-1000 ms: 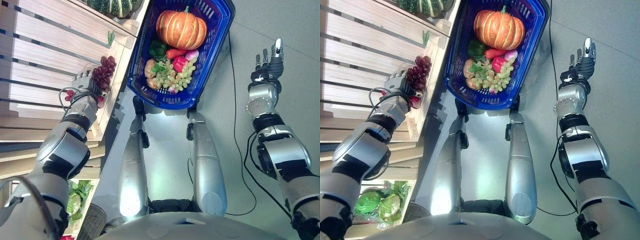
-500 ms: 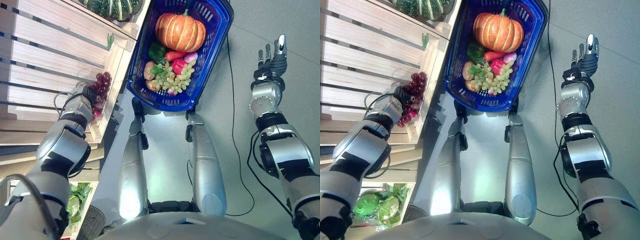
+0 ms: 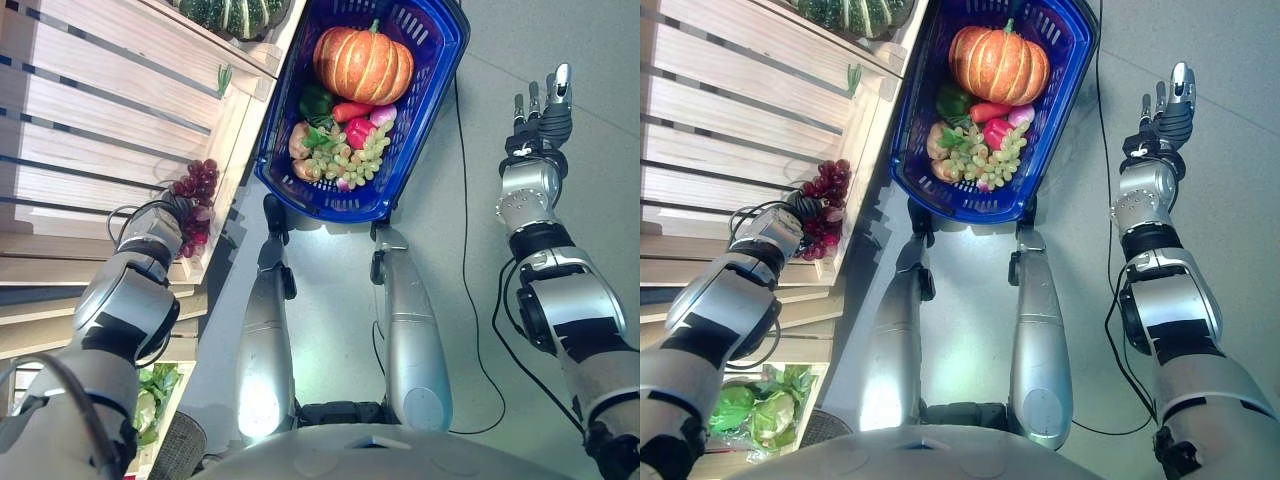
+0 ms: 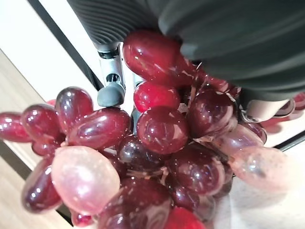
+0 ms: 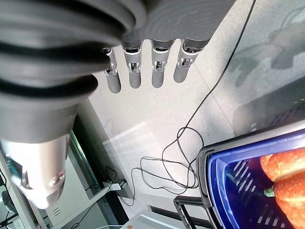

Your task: Pick up fruits and vegetables into the basket

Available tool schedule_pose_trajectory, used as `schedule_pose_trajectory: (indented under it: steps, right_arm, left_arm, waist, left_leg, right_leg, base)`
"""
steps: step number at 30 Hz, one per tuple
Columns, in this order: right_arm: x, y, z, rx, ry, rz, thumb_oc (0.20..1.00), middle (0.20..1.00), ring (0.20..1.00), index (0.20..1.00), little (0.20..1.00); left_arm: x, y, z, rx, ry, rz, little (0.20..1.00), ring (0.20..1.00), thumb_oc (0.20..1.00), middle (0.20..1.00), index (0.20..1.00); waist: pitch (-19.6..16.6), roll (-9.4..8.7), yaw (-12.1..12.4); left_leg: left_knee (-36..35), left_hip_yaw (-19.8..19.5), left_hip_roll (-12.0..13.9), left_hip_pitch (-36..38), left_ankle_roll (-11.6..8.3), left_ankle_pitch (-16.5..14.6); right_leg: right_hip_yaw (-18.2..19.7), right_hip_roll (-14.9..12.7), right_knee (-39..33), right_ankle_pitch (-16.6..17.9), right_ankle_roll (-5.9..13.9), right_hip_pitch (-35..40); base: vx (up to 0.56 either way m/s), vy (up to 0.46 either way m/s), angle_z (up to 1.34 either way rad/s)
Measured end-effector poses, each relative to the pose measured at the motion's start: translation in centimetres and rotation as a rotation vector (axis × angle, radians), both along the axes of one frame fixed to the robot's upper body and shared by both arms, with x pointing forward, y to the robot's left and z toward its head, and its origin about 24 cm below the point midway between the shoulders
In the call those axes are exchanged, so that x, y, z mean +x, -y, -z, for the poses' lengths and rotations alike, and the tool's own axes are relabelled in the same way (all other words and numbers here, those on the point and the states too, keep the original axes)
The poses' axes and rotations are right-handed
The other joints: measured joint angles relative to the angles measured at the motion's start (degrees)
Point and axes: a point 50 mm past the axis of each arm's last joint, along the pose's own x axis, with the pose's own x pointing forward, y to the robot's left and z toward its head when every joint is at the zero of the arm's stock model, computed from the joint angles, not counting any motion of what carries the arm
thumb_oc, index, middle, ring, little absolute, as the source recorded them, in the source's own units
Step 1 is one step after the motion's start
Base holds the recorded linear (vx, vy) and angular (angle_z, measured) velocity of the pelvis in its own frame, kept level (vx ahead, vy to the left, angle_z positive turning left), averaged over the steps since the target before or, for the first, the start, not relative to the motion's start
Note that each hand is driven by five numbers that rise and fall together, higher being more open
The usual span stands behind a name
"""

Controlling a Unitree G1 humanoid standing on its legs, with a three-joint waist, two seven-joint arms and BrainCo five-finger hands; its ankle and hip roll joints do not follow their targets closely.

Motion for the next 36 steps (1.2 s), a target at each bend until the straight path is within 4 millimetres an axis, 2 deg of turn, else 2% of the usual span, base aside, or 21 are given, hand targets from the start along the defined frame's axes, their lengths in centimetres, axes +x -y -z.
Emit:
schedule_pose_trajectory:
  steps: [6, 7, 10, 13, 14, 15, 17, 19, 22, 28, 36]
  right_arm:
    - [-0.1, -0.3, 0.3, 0.006, -0.001, -0.011, 1.000, 1.000, 1.000, 1.000, 1.000]
    - [-0.2, -0.4, 0.6, 0.007, 0.002, -0.018, 1.000, 1.000, 1.000, 1.000, 1.000]
    - [-0.6, -0.4, 1.9, 0.037, -0.014, -0.012, 1.000, 1.000, 1.000, 1.000, 1.000]
    - [-1.3, -0.5, 3.2, 0.046, -0.020, -0.017, 1.000, 1.000, 1.000, 1.000, 1.000]
    - [-1.3, -0.5, 3.2, 0.046, -0.020, -0.017, 1.000, 1.000, 1.000, 1.000, 1.000]
    - [-1.5, -0.6, 3.9, 0.051, -0.028, -0.021, 1.000, 1.000, 1.000, 1.000, 1.000]
    - [-1.5, -0.8, 4.1, 0.049, -0.028, -0.030, 1.000, 1.000, 1.000, 1.000, 1.000]
    - [-1.2, -1.3, 3.5, 0.036, -0.008, -0.049, 1.000, 1.000, 1.000, 1.000, 1.000]
    - [-1.0, -1.7, 2.6, 0.021, 0.028, -0.073, 1.000, 1.000, 1.000, 1.000, 1.000]
    - [-1.0, -2.8, 1.8, -0.085, 0.058, -0.126, 1.000, 1.000, 1.000, 1.000, 1.000]
    - [-1.5, -5.8, -0.1, -0.338, 0.118, -0.245, 1.000, 1.000, 1.000, 1.000, 1.000]
  left_arm:
    - [-0.9, -0.8, 0.9, -0.351, 0.145, -0.110, 0.200, 0.200, 0.200, 0.200, 0.200]
    - [-1.0, -1.0, 0.9, -0.516, 0.226, -0.144, 0.200, 0.200, 0.200, 0.200, 0.200]
    - [-1.4, -1.0, 1.2, -0.811, 0.373, -0.175, 0.200, 0.200, 0.200, 0.200, 0.200]
    - [-1.6, -0.2, 1.1, -1.070, 0.522, -0.153, 0.200, 0.200, 0.200, 0.200, 0.200]
    - [-1.6, -0.2, 1.1, -1.070, 0.522, -0.153, 0.200, 0.200, 0.200, 0.200, 0.200]
    - [-1.3, 0.6, 0.5, -1.190, 0.600, -0.131, 0.200, 0.200, 0.200, 0.200, 0.200]
    - [-1.0, 1.2, -0.1, -1.266, 0.640, -0.108, 0.200, 0.200, 0.200, 0.200, 0.200]
    - [-0.1, 2.3, -1.4, -1.375, 0.703, -0.065, 0.200, 0.200, 0.200, 0.200, 0.200]
    - [1.0, 3.2, -3.4, -1.474, 0.765, -0.016, 0.200, 0.200, 0.200, 0.200, 0.200]
    - [2.1, 4.7, -7.2, -1.549, 0.896, 0.154, 0.200, 0.200, 0.200, 0.200, 0.200]
    - [2.0, 6.7, -10.6, -1.571, 0.983, 0.366, 0.200, 0.200, 0.200, 0.200, 0.200]
  waist:
    - [0.00, 0.00, 0.48]
    - [0.00, 0.00, 0.64]
    - [0.00, 0.01, 1.05]
    - [0.00, 0.01, 2.14]
    - [0.00, 0.01, 2.14]
    - [0.01, 0.01, 2.74]
    - [0.01, 0.02, 2.86]
    - [0.03, 0.00, 2.88]
    - [0.05, -0.02, 2.71]
    - [0.34, -0.26, 2.22]
    - [0.37, -0.29, 2.47]
  left_leg:
    - [-0.06, 0.04, -0.05, 0.64, 0.03, -0.02]
    - [-0.14, 0.05, -0.06, 0.66, 0.04, -0.02]
    - [-0.30, -0.01, -0.16, 0.74, 0.09, 0.03]
    - [-0.42, -0.19, -0.22, 0.74, 0.11, 0.05]
    - [-0.42, -0.19, -0.22, 0.74, 0.11, 0.05]
    - [-0.41, -0.54, -0.25, 0.78, 0.09, 0.09]
    - [-0.41, -0.96, -0.29, 0.80, 0.06, 0.13]
    - [-0.42, -1.31, -0.31, 0.59, 0.06, 0.27]
    - [-0.65, -1.32, -0.31, 0.59, 0.09, 0.50]
    - [-1.32, -1.32, -0.30, 0.71, 0.07, 0.86]
    - [-1.53, -1.27, -0.28, 0.75, 0.07, 0.86]
  right_leg:
    - [0.00, -0.04, -0.16, -0.01, 0.02, 0.64]
    - [-0.01, -0.05, -0.29, -0.02, 0.03, 0.67]
    - [-0.07, -0.13, -0.33, -0.03, 0.05, 0.74]
    - [-0.18, -0.18, -0.39, -0.04, 0.07, 0.80]
    - [-0.18, -0.18, -0.39, -0.04, 0.07, 0.80]
    - [-0.46, -0.22, -0.38, -0.08, 0.10, 1.03]
    - [-0.82, -0.29, -0.39, -0.11, 0.12, 1.25]
    - [-1.18, -0.35, -0.43, -0.11, 0.11, 1.31]
    - [-1.20, -0.34, -0.51, -0.11, 0.11, 1.26]
    - [-1.24, -0.33, -0.64, -0.08, 0.09, 1.15]
    - [-1.30, -0.33, -0.80, -0.09, 0.09, 1.16]
  base:
    - [0.00, 0.000, 0.00]
    - [0.00, 0.000, 0.00]
    - [0.00, -0.024, 0.01]
    - [0.00, -0.011, 0.01]
    - [0.00, -0.039, 0.06]
    - [0.00, -0.033, 0.06]
    - [0.00, -0.030, 0.09]
    - [0.00, -0.020, 0.07]
    - [0.00, 0.000, 0.00]
    - [0.00, 0.000, 0.00]
    - [0.00, 0.000, 0.00]
